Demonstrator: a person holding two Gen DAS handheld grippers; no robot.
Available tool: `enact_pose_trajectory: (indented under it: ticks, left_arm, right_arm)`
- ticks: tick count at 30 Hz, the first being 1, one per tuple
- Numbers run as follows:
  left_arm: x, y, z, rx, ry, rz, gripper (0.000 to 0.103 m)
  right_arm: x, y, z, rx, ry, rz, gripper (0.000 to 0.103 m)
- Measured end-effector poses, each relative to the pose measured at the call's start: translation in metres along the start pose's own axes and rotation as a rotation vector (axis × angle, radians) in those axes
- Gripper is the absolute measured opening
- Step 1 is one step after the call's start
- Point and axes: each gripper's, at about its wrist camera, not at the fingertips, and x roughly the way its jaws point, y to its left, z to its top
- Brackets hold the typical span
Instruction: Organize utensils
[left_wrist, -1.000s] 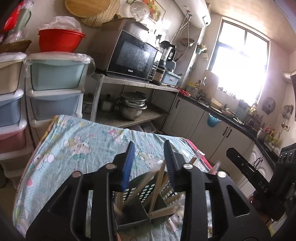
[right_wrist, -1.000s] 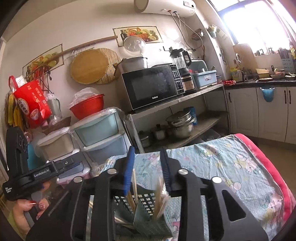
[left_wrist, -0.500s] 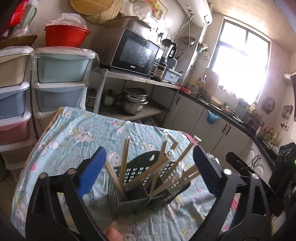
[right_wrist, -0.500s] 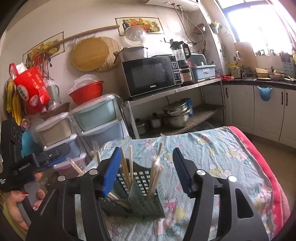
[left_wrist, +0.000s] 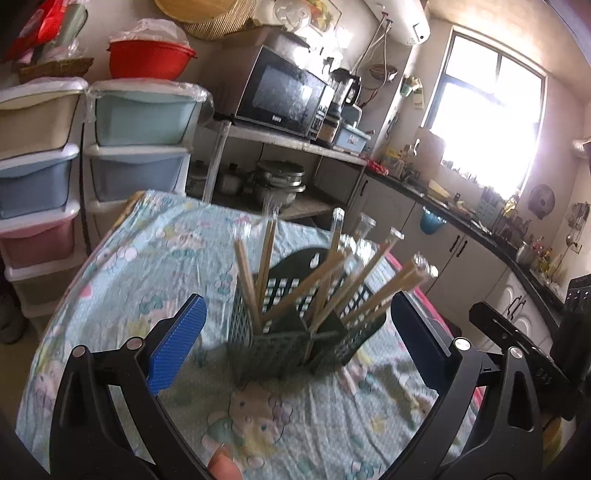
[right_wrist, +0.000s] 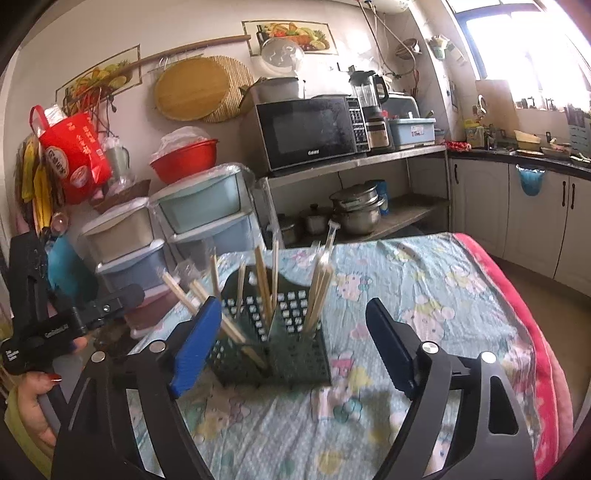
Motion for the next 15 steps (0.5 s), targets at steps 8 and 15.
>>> enact_pose_trajectory:
  ticks: [8,15]
  left_arm:
    - [-0.004,0.008,-0.033,-0.011,0.036,0.012,0.092]
    - [-0.006,0.005,-0.064,0.017,0.058,0.010,0.092]
  right_arm:
    - [-0.015,0.009,-0.031,-0.059,0.026,-0.036,0.084]
    - [-0.017,0.008,-0.058,-0.077,0.056,-0.060,0.088]
